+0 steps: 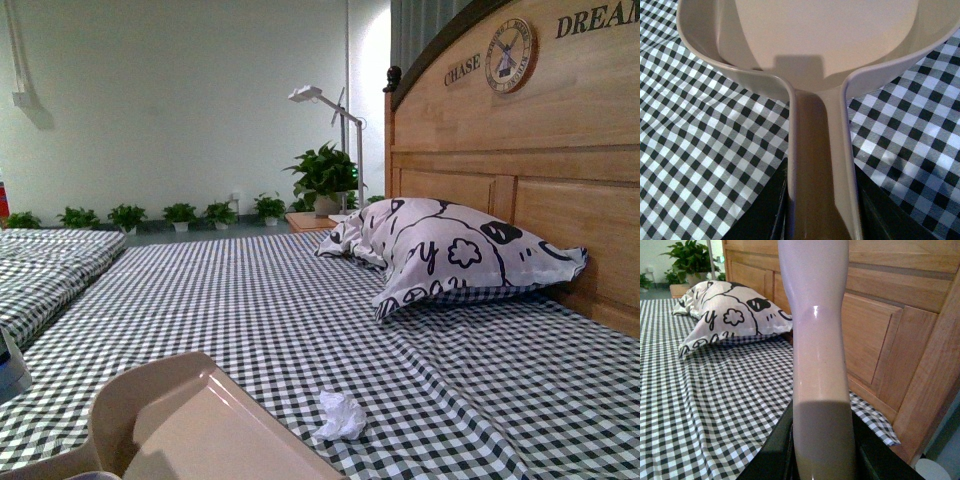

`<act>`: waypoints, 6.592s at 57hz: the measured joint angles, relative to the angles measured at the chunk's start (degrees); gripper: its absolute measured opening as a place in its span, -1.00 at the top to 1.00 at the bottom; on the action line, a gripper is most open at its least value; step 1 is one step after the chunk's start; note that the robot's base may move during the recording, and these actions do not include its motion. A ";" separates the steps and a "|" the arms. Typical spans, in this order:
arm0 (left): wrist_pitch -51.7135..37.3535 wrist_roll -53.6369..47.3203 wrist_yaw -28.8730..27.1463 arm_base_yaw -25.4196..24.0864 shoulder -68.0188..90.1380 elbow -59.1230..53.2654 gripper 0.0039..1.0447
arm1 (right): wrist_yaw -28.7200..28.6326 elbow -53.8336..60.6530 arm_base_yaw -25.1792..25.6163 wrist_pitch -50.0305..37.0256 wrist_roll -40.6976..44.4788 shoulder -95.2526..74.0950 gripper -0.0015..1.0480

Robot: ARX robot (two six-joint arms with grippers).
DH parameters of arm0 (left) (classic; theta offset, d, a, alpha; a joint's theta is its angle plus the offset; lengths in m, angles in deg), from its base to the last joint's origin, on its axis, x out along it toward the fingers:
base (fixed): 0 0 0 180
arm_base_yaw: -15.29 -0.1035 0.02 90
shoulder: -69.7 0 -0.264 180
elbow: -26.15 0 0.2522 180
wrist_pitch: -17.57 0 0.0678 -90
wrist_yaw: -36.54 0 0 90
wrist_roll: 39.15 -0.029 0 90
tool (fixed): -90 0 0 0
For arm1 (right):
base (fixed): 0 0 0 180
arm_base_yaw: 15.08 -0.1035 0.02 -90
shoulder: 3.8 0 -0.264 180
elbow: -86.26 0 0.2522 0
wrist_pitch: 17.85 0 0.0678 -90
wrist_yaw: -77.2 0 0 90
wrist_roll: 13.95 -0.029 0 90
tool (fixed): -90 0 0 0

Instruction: Clean up trash

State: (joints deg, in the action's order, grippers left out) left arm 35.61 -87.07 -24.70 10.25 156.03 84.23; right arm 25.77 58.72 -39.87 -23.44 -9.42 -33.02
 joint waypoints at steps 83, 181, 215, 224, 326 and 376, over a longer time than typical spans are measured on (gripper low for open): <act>-0.02 0.85 -0.24 0.61 3.37 -0.57 0.47 | -23.52 -13.81 9.16 14.60 -5.35 -20.90 0.62; -0.02 0.85 -0.22 0.63 3.37 -0.59 0.47 | -42.40 -39.74 -2.49 -1.36 13.14 -80.30 0.62; -0.02 0.85 -0.24 0.63 3.37 -0.59 0.47 | -51.01 -32.54 8.70 4.00 15.80 -59.01 0.62; -0.02 0.85 -0.24 0.63 3.37 -0.59 0.47 | -45.40 -31.32 7.54 -3.08 12.68 -61.99 0.62; -20.13 37.33 -45.48 18.99 -61.96 -33.11 0.47 | -77.77 -12.74 35.58 23.98 -10.64 9.35 0.62; -18.49 39.91 -46.38 20.41 -65.55 -36.76 0.47 | -66.84 -12.04 26.12 24.24 -10.71 9.51 0.62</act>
State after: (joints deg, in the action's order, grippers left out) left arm 17.11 -47.16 -71.09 30.67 90.48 47.46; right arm -41.07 46.68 -13.76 0.80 -20.13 -23.51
